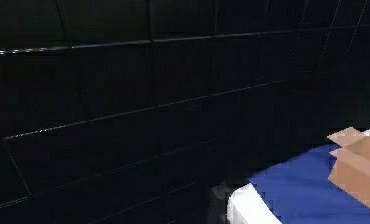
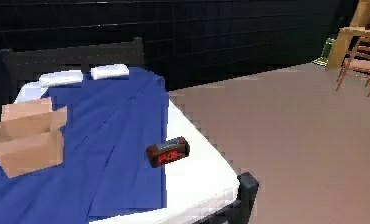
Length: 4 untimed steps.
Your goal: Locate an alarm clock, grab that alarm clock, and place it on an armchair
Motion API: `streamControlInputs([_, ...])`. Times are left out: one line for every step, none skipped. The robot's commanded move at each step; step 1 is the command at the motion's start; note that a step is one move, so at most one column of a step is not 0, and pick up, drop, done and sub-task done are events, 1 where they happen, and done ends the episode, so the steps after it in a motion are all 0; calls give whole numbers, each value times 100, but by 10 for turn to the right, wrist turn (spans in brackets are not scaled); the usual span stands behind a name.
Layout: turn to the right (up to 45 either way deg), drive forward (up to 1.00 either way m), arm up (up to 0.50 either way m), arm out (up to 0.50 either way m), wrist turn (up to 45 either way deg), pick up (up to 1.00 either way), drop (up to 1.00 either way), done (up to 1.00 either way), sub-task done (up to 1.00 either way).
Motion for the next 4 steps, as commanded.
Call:
streamControlInputs([450,0,0,0,0,0,0,0,0])
streamControlInputs([450,0,0,0,0,0,0,0,0])
streamControlInputs([450,0,0,0,0,0,0,0,0])
streamControlInputs([0,90,0,0,0,0,0,0,0])
